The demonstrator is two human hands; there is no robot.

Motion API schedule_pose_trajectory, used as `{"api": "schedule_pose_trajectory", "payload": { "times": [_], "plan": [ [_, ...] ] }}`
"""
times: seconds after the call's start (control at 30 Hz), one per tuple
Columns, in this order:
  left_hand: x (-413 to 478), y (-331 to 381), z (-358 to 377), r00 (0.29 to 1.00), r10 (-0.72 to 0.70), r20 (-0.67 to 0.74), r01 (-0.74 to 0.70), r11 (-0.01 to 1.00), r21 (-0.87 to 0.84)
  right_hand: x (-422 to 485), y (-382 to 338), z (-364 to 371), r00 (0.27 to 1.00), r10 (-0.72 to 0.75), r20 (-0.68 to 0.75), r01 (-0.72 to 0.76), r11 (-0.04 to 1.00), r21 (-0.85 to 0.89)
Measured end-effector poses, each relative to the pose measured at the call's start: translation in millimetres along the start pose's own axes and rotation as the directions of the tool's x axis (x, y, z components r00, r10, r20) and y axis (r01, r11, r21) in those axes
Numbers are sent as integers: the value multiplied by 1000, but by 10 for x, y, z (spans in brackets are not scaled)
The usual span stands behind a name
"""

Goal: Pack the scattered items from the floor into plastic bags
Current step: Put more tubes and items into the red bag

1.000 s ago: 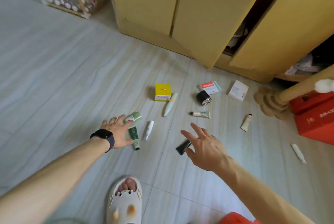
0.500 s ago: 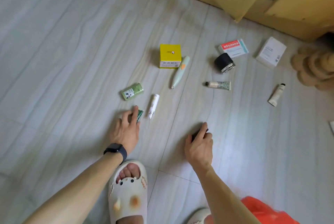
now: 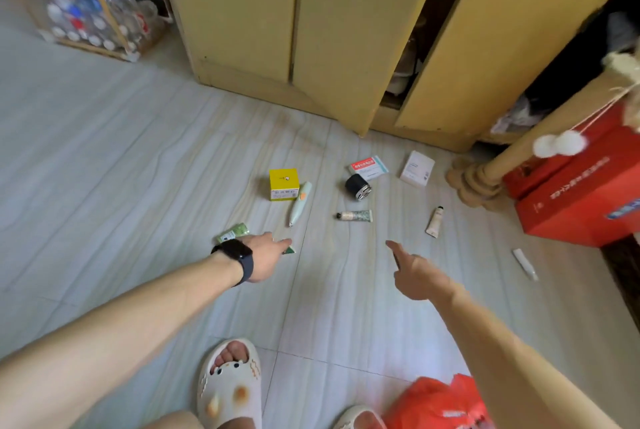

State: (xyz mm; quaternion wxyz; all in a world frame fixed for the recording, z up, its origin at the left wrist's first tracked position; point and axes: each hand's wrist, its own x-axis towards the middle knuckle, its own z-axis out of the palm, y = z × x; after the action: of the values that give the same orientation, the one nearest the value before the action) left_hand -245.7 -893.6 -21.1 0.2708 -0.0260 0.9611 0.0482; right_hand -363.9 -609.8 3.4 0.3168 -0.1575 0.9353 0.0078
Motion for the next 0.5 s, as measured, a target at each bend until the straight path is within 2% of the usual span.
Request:
{"api": "schedule_pose_trajectory", "payload": {
  "times": [0.13,0.27,0.37,0.43,0.5],
  "plan": [
    [-179,645,-795,968,151,-201,-141,988,62,-548,467,-525,973,-20,-232,32,998,50],
    [-312,1530,-1106,900,323,-292,-329,944,27,-1396,912,-527,935,19,-354,98,945,312],
    [-341,2225,-920,854,460,-244,-471,882,14,-2044,1217,-41,896,124,-426,150,818,555],
    [-375,2656,-716,808,547,-221,-563,826,-16,-2339,1396,447,882,232,-410,133,712,689],
    [-418,3051,-394,786,605,-128,-615,787,-47,-2537,1605,987,871,340,-355,93,596,798]
  ]
}}
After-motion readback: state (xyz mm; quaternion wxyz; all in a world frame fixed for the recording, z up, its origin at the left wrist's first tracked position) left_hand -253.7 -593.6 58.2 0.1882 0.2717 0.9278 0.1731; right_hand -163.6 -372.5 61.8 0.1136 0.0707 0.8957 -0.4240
